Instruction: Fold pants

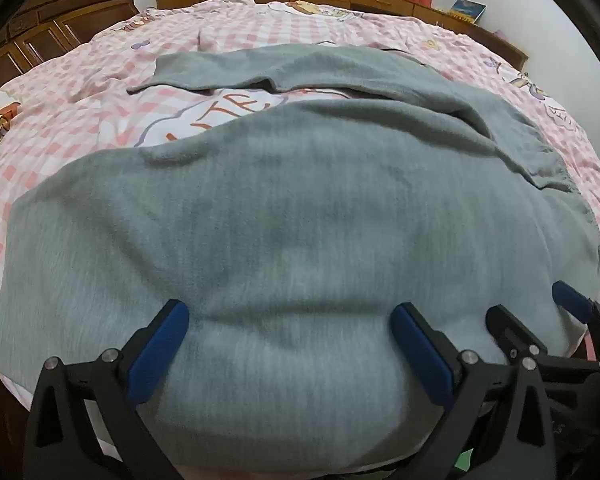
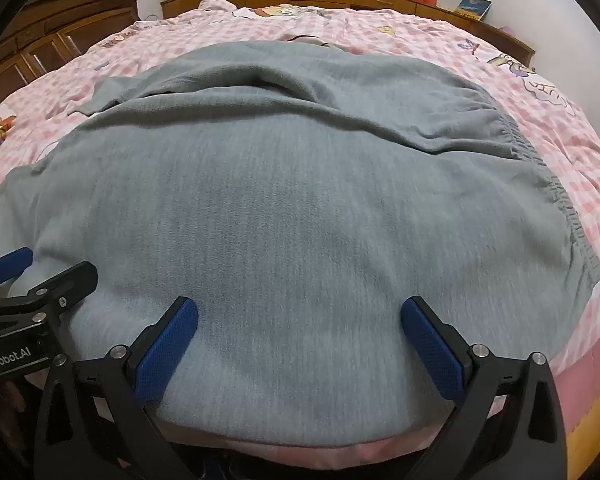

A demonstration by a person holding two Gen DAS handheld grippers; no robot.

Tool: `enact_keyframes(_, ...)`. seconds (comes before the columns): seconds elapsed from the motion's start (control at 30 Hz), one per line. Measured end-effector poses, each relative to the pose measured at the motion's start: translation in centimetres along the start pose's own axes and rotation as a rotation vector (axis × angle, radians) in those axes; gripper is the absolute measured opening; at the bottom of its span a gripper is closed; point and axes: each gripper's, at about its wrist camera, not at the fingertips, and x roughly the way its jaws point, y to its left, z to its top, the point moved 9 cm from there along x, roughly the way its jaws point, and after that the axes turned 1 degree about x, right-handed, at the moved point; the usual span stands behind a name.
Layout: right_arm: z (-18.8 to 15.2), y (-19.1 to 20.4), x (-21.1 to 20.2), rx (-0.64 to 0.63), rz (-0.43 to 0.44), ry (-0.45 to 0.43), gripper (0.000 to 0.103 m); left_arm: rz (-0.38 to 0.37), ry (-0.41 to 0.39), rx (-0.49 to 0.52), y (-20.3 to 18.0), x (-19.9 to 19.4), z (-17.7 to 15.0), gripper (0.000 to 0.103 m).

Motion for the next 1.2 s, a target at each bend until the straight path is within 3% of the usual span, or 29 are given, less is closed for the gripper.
enact_keyframes(1.2, -0.14, -0.06, -0.08, 0.011, 0.002, 0.003, 0.103, 0.018, -0.004, 0.011, -0.02, -0.09, 0.05, 0.103)
